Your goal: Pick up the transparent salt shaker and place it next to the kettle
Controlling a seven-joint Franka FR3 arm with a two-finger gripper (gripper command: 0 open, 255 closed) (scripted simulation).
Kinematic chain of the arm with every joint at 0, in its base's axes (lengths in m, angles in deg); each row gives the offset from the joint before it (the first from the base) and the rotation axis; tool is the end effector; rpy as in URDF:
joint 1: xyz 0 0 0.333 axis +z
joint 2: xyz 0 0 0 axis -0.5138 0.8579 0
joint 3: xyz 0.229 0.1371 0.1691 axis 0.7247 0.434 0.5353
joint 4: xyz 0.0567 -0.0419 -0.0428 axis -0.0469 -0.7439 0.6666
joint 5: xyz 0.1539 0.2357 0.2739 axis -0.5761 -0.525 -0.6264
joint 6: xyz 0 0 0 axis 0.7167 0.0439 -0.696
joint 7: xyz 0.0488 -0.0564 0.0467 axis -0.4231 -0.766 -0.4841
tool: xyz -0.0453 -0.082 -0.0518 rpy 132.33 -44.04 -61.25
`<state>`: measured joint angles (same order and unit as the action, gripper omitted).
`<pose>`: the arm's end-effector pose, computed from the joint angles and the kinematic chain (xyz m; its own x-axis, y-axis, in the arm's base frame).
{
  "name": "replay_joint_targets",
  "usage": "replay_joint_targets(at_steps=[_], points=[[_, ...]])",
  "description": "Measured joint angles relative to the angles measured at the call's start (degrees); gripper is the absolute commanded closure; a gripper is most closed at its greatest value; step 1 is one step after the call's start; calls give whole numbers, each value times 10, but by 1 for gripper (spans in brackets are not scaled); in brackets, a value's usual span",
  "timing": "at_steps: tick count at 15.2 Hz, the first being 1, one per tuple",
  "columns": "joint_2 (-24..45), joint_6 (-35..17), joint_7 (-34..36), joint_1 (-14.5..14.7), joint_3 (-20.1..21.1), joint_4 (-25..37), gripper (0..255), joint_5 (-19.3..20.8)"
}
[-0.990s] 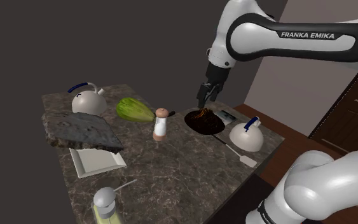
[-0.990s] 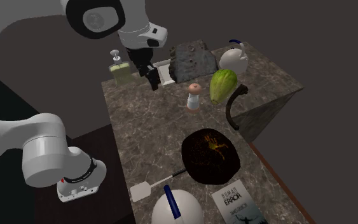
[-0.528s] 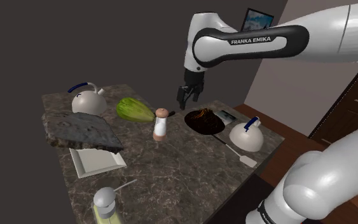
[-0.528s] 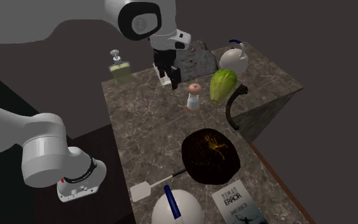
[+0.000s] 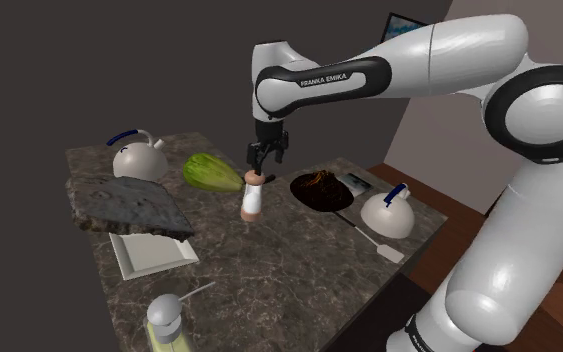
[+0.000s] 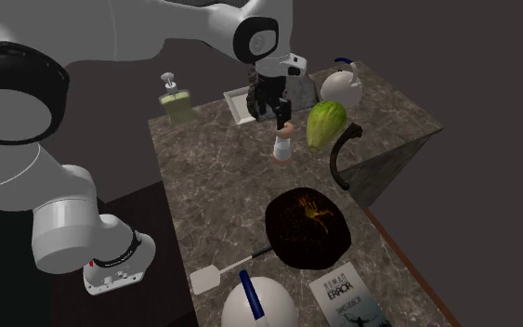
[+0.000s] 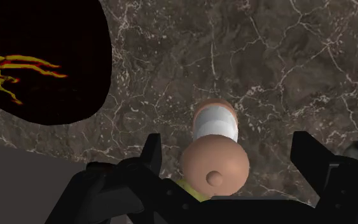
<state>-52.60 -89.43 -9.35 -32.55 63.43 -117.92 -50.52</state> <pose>0.5717 0.0849 0.4640 0.9928 0.1056 -0.0567 0.1114 -0.9877 0.1099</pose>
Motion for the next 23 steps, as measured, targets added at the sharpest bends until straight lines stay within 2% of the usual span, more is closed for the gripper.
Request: replay_joint_targets(at_steps=[3, 5, 11, 18, 19, 23], points=[[77, 13, 15, 7, 0, 73, 0, 25], [99, 9, 21, 10, -1, 85, 0, 32], [110, -32, 25, 8, -4, 54, 0, 37], [112, -38, 26, 8, -4, 51, 0, 38], [112, -38, 26, 8, -4, 51, 255, 38], [111, -38, 26, 8, -4, 51, 255, 38]])
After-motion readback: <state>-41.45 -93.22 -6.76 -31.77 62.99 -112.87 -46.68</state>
